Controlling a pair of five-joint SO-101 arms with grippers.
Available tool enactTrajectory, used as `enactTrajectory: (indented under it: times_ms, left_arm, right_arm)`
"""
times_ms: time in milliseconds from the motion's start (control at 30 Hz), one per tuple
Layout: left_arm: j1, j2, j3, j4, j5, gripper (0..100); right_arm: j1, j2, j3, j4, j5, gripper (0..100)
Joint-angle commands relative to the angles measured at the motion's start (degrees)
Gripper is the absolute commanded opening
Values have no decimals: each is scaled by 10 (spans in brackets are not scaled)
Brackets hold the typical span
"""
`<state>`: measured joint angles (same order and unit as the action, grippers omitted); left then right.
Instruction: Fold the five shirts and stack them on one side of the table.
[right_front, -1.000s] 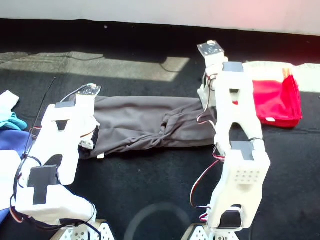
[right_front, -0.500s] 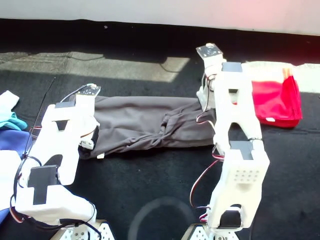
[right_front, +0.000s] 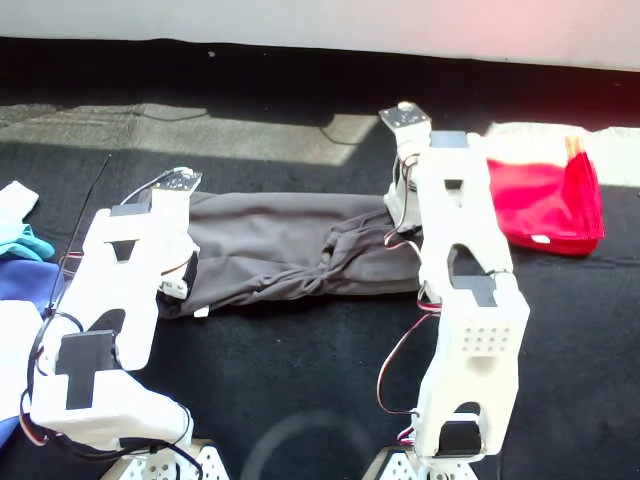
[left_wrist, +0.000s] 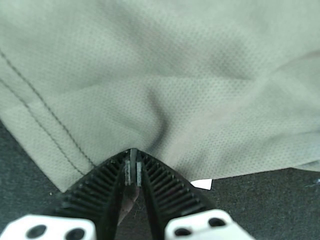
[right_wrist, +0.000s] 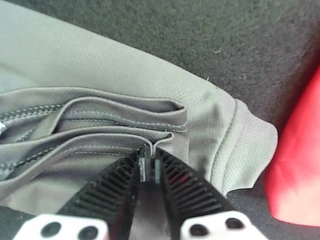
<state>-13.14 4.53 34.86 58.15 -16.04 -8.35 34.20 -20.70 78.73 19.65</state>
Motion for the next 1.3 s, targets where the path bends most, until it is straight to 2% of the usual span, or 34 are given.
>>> enactTrajectory:
  times_ms: [0, 333, 600, 667, 800, 833, 1067, 1167, 1267]
  left_arm:
    - [-8, 0, 1, -18, 1, 9]
    - [-8, 0, 1, -18, 1, 9]
    - [-8, 0, 1, -18, 1, 9]
    - [-8, 0, 1, -18, 1, 9]
    - [-8, 0, 2, -18, 1, 9]
    - [-8, 0, 2, -18, 1, 9]
    - [-8, -7, -5, -13, 1, 9]
    - [-7, -6, -6, -15, 1, 9]
    - [-7, -1, -7, -18, 1, 9]
  right_arm:
    - [-6, -6, -26, -6, -4, 6]
    - [4, -2, -145, 29, -4, 6]
    - [1, 29, -162, -3, -4, 11]
    - [1, 40, -163, -11, -6, 46]
    - [6, 36, -163, -8, -6, 191]
    - [10, 29, -164, -2, -7, 192]
    - [28, -77, -170, 56, -47, 135]
    - [26, -96, -169, 112, -47, 4]
    - [28, -95, -165, 135, -46, 5]
